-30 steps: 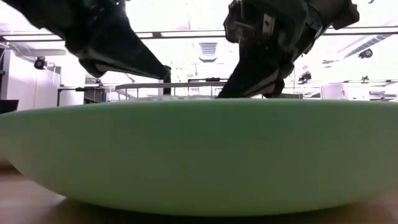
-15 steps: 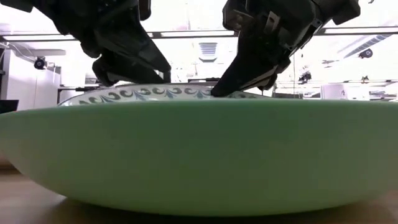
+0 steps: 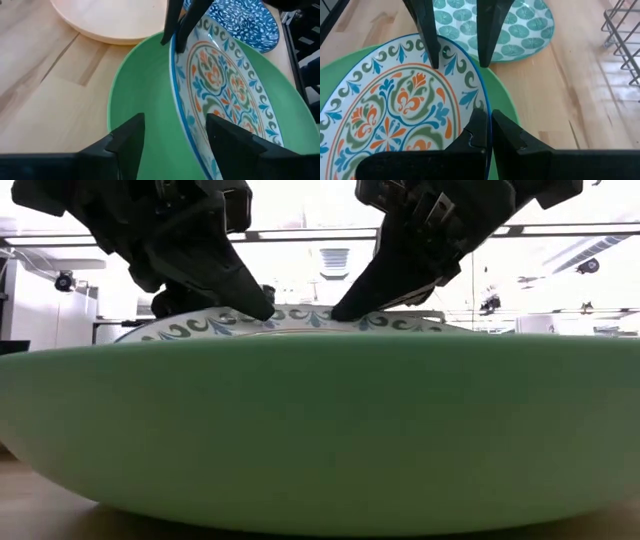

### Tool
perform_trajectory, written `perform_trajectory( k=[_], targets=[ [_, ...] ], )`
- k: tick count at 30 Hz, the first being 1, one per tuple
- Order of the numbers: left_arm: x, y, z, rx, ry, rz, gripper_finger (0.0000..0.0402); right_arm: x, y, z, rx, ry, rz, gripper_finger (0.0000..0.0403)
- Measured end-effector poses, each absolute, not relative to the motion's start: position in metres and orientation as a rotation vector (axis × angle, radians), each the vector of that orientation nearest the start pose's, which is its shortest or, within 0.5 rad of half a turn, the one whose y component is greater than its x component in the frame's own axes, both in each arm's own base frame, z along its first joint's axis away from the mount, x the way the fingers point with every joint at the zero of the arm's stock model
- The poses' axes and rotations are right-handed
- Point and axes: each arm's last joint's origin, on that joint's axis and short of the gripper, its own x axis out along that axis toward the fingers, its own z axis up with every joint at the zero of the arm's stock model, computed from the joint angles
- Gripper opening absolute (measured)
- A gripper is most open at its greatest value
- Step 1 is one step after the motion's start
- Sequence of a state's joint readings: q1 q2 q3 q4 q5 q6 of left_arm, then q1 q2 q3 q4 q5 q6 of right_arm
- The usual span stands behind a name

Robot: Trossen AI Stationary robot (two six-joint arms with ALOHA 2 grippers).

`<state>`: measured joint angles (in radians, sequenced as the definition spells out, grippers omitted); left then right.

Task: Sort dishes
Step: Stack the white patterned plate on top of the green patterned plate

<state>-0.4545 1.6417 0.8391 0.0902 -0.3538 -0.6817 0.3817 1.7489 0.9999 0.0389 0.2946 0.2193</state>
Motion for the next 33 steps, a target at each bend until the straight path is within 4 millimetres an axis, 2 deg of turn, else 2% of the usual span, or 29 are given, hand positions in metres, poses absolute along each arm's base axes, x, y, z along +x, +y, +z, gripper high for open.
perform_trajectory(
  k=[6,27,33],
  targets=[
    [0.2975,-0.1338,0.1728,-0.361,0.623,0.108,0.0173,0.3382,0.1265,0.1806,-0.040,0.663,0.017,0.0000],
    [0.2981,-0.1332,0.1733,-0.365,0.618,0.112,0.0018,0.3397,0.1273,0.1827,-0.052,0.637,0.029,0.0000],
    [0.2981,-0.1326,0.1732,-0.372,0.611,0.132,0.0008,0.3400,0.1273,0.1831,-0.045,0.633,0.026,0.0000]
  ],
)
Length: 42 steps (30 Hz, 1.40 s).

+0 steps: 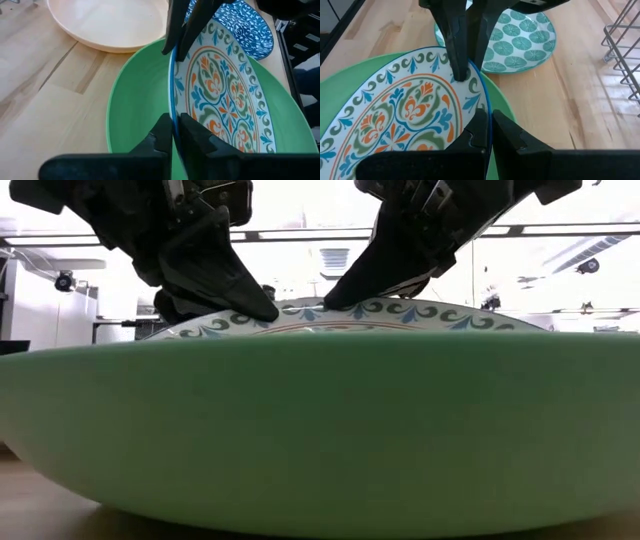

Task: Sort dishes
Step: Stack the white patterned plate on top of the green patterned plate

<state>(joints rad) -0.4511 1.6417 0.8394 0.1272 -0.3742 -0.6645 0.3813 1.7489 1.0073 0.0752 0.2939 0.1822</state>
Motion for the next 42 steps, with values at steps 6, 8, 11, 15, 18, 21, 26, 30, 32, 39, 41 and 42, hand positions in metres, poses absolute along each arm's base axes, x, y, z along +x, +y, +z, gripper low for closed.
perform_trajectory(
  k=[6,8,11,15,18,21,26,30,32,39,41,42],
  targets=[
    [0.298,-0.132,0.173,-0.364,0.597,0.163,0.0007,0.340,0.124,0.186,0.035,0.627,-0.006,0.0000],
    [0.298,-0.131,0.174,-0.362,0.584,0.175,0.0007,0.339,0.122,0.188,0.086,0.634,-0.028,0.0003],
    [0.299,-0.130,0.175,-0.359,0.567,0.195,0.0007,0.336,0.117,0.193,0.145,0.651,-0.057,0.0021],
    [0.300,-0.130,0.176,-0.354,0.554,0.215,0.0006,0.330,0.115,0.200,0.179,0.671,-0.077,0.0065],
    [0.300,-0.130,0.176,-0.348,0.549,0.221,0.0006,0.325,0.113,0.205,0.209,0.694,-0.083,0.0102],
    [0.299,-0.131,0.176,-0.333,0.543,0.223,0.0006,0.318,0.112,0.210,0.237,0.736,-0.077,0.0137],
    [0.299,-0.133,0.177,-0.309,0.526,0.229,0.0006,0.308,0.110,0.208,0.278,0.840,-0.074,0.0183],
    [0.298,-0.133,0.177,-0.307,0.523,0.230,0.0006,0.308,0.111,0.205,0.329,0.874,-0.041,0.0207],
    [0.298,-0.134,0.178,-0.299,0.514,0.237,0.0006,0.309,0.112,0.201,0.345,0.891,-0.038,0.0216],
    [0.300,-0.135,0.181,-0.244,0.483,0.215,0.0005,0.315,0.114,0.188,0.380,0.913,-0.048,0.0231],
    [0.300,-0.135,0.181,-0.226,0.476,0.225,0.0005,0.318,0.115,0.185,0.384,0.903,-0.043,0.0231],
    [0.300,-0.135,0.181,-0.221,0.472,0.224,0.0005,0.320,0.116,0.184,0.385,0.893,-0.037,0.0230]
  ],
)
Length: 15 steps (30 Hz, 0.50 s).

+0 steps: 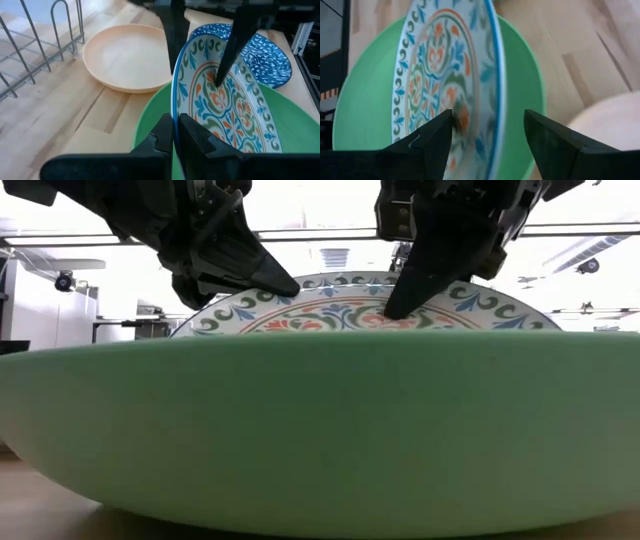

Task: Sort dishes
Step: Stack the white patterned plate on top of the green patterned plate

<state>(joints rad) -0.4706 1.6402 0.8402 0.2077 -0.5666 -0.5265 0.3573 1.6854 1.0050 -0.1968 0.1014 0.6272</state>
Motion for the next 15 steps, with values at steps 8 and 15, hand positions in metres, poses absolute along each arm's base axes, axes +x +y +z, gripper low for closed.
perform_trajectory(
  k=[8,15],
  targets=[
    [0.300,-0.136,0.182,-0.198,0.463,0.213,0.0005,0.334,0.122,0.172,0.364,0.826,0.040,0.0202],
    [0.299,-0.137,0.183,-0.177,0.455,0.216,0.0005,0.341,0.124,0.165,0.341,0.791,0.070,0.0149]
  ],
)
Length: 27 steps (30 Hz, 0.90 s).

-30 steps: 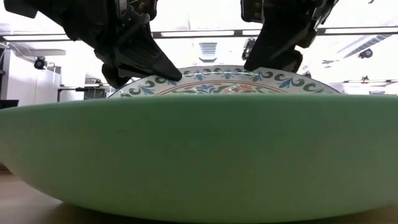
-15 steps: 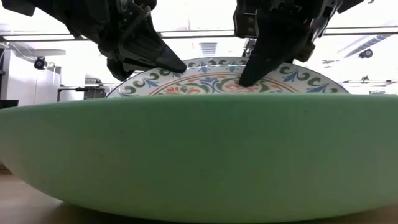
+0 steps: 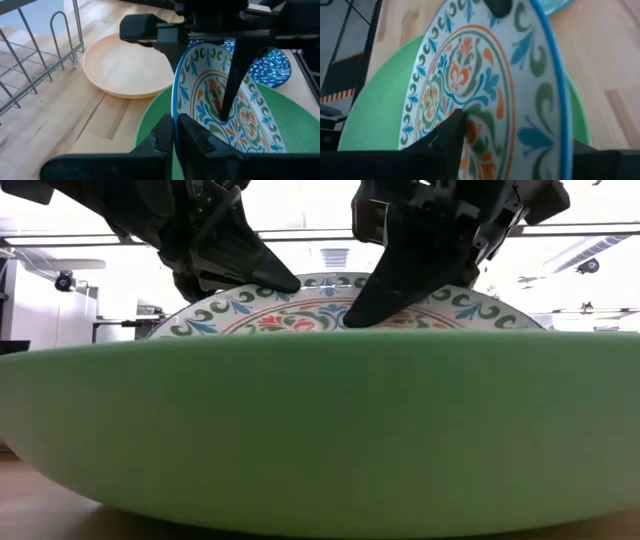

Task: Sort dishes
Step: Stack the white patterned plate on top of the green patterned plate

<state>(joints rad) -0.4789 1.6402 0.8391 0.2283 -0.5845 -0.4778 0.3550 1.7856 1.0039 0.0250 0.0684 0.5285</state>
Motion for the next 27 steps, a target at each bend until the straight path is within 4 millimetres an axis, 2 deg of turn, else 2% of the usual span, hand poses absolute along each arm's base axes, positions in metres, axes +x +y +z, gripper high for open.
perform_trajectory(
  k=[7,15,21,27],
  targets=[
    [0.299,-0.139,0.185,-0.171,0.446,0.209,0.0005,0.342,0.125,0.167,0.353,0.775,0.105,0.0047],
    [0.299,-0.141,0.187,-0.175,0.428,0.208,0.0014,0.343,0.124,0.168,0.353,0.770,0.127,0.0039],
    [0.297,-0.140,0.195,-0.226,0.427,0.151,0.0079,0.344,0.124,0.178,0.274,0.707,0.142,0.0032],
    [0.292,-0.138,0.203,-0.225,0.450,0.118,0.0153,0.344,0.127,0.199,0.063,0.555,0.122,0.0012]
  ],
)
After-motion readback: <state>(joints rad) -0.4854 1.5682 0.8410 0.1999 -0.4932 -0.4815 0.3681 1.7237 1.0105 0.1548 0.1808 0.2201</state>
